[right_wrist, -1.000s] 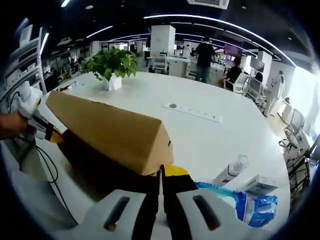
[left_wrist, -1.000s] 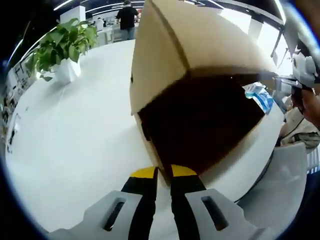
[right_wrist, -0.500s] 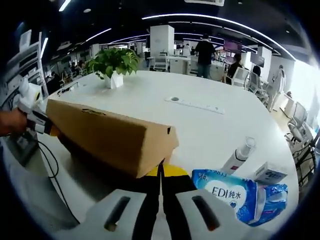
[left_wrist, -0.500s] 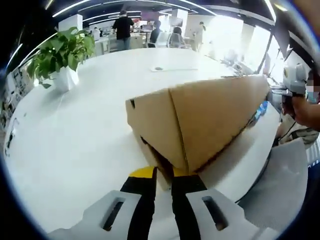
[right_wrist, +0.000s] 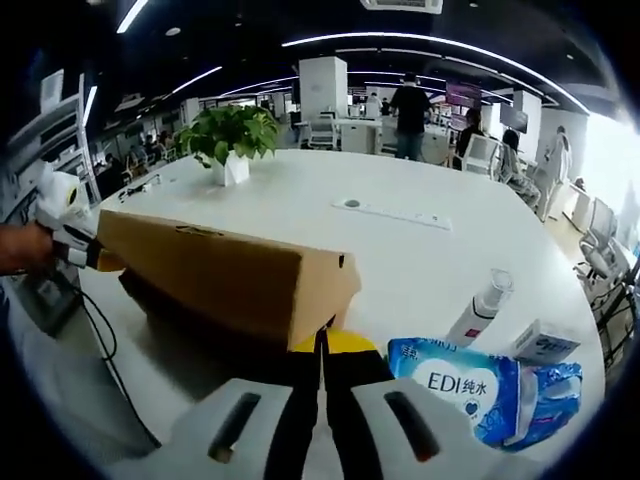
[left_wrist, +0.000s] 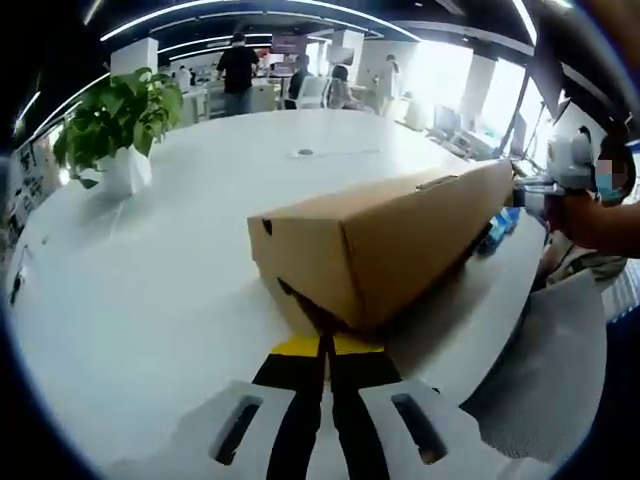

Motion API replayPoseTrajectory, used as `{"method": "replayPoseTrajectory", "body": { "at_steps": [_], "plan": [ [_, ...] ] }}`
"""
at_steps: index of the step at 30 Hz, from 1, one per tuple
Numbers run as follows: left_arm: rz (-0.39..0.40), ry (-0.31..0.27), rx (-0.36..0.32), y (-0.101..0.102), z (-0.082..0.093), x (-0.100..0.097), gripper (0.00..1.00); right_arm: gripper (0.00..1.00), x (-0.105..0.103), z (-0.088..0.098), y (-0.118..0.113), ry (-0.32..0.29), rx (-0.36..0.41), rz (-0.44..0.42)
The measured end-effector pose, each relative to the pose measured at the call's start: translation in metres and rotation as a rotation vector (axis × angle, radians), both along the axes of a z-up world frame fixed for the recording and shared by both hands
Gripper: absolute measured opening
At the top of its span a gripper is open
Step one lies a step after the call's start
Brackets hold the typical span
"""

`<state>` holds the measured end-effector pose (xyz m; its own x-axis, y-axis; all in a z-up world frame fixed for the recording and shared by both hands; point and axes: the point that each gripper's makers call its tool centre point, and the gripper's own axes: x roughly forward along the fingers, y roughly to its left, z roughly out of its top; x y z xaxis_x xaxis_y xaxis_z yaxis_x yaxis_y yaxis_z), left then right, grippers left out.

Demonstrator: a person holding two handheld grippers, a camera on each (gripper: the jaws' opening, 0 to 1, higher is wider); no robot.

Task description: Operate the shoe box by opening the lid, removing the specified soft item, and placing it in the target area until the item is outside and the box remains undamaged.

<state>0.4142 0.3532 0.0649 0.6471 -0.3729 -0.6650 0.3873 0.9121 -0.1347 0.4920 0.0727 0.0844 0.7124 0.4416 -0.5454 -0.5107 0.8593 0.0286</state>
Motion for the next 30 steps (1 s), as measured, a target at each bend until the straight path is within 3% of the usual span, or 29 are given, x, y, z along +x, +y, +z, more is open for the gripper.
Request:
{"method": "replayPoseTrajectory", "body": {
  "at_steps": [7, 15, 25, 30],
  "plan": [
    [-0.039, -0.05, -0.046, -0.009, 0.014, -0.008, 0.03, 0.0, -0.006, 0.001, 0.001, -0.013, -0.018, 0.023],
    [-0.032, -0.082, -0.04, -0.006, 0.023, -0.011, 0.02, 0.0, -0.011, 0.009, 0.005, -0.03, -0.027, 0.05],
    [-0.035, -0.067, -0.029, -0.004, 0.021, -0.019, 0.02, 0.0, -0.013, 0.015, 0.004, -0.056, -0.054, 0.072],
    [-0.011, -0.098, -0.056, 0.001, 0.031, -0.021, 0.02, 0.0, -0.017, 0.01, 0.002, -0.048, -0.066, 0.079]
  ]
}}
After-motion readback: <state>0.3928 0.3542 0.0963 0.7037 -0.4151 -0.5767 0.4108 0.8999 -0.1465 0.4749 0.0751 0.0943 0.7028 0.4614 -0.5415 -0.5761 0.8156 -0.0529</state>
